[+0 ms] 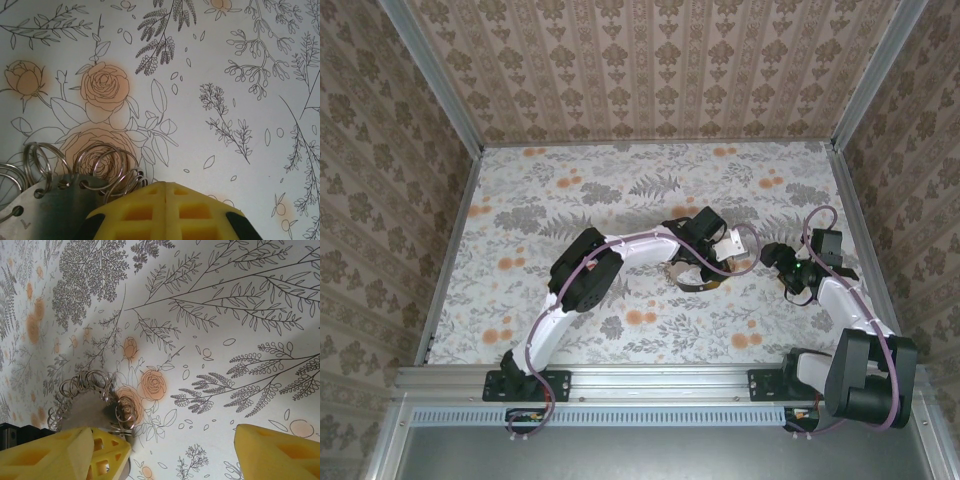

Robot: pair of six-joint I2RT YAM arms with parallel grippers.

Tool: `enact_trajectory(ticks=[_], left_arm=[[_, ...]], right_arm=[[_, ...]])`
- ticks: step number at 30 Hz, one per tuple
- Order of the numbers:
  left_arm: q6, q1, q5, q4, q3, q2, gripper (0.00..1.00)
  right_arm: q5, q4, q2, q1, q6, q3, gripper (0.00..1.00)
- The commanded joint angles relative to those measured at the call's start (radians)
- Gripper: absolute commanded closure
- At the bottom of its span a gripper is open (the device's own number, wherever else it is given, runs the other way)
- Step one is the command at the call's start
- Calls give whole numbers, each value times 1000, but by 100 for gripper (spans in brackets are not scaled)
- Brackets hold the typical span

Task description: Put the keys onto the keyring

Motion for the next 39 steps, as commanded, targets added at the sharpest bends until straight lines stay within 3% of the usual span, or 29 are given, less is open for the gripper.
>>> enact_trajectory(ticks=[1,9,16,21,39], left_arm=[[-16,12,-2,14,-20,-28,100],[-14,34,0,37,-73,-109,99],[-5,50,4,66,-127,-202,65],[4,57,14,59,-121,-204,53],[125,15,7,-104,49,-25,50]], right_arm=[[-11,-9,-4,-6,-16,-15,24],[5,-13,6,-5,-18,-10,24],[19,-11,15,-6,-19,-7,24],[24,-14,19,-5,-21,-6,24],[31,-11,31,-5,-30,-9,23]])
